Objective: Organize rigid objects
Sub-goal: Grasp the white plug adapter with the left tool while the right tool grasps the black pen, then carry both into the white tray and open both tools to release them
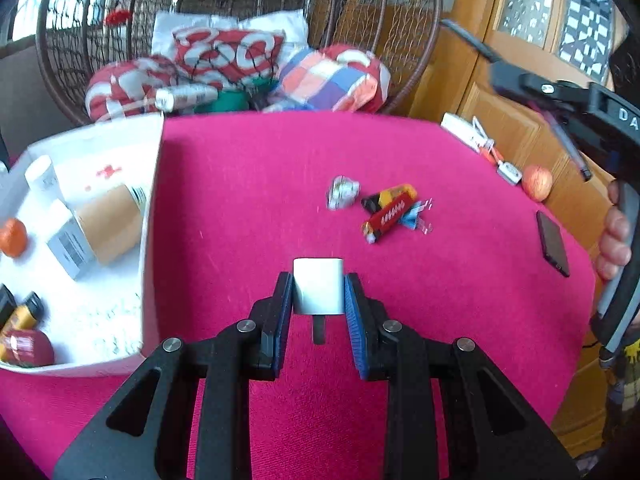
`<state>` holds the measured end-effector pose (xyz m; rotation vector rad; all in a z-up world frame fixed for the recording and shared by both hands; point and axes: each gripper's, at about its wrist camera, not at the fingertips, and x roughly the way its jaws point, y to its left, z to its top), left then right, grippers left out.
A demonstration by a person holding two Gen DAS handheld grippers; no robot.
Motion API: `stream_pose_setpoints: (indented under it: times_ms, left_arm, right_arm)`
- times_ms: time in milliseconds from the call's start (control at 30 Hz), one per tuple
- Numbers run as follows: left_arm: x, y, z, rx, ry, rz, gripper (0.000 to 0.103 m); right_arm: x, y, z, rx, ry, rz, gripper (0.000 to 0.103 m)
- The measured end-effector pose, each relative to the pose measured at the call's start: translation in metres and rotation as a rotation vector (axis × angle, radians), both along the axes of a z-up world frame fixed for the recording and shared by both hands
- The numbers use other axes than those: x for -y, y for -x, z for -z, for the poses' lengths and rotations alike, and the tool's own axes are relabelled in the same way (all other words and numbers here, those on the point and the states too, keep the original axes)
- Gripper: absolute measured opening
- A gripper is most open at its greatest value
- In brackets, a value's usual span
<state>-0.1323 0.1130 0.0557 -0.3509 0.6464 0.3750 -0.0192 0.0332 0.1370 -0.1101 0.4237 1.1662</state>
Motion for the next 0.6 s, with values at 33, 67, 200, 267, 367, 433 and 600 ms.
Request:
stream_pose_setpoints:
  times_ms: [33,67,200,267,367,433,600]
  left_arm:
    - [-0.001,0.002,-0.006,0.016,-0.009,-0.004,0.025]
    - [-0.001,0.008,-0.019,0.050,-0.029,-0.013,0.025]
    - [0.000,0.031,-0.063,0.160,-0.119,-0.056,0.025]
    - [0.000,0.046,-0.084,0.210,-0.166,-0.085,0.025]
    - [-0.002,0.069,-0.112,0.276,-0.230,-0.132,0.025]
    - [-0.006,0.081,-0.125,0.303,-0.270,-0.161,0.025]
    - [-0.020,0.121,-0.154,0.371,-0.327,-0.256,0.025]
  right_arm:
    - [0.009,0.002,-0.008,0.012,-0.033,0.015,0.007]
    - [0.018,0.003,-0.016,0.023,-0.063,0.025,0.007]
    - [0.045,0.014,-0.044,0.076,-0.187,0.067,0.007]
    - [0.054,0.021,-0.054,0.096,-0.233,0.071,0.007]
    - [0.066,0.034,-0.067,0.154,-0.290,0.109,0.007]
    - [0.075,0.040,-0.075,0.189,-0.333,0.159,0.007]
    - [0.089,0.039,-0.088,0.182,-0.405,0.179,0.007]
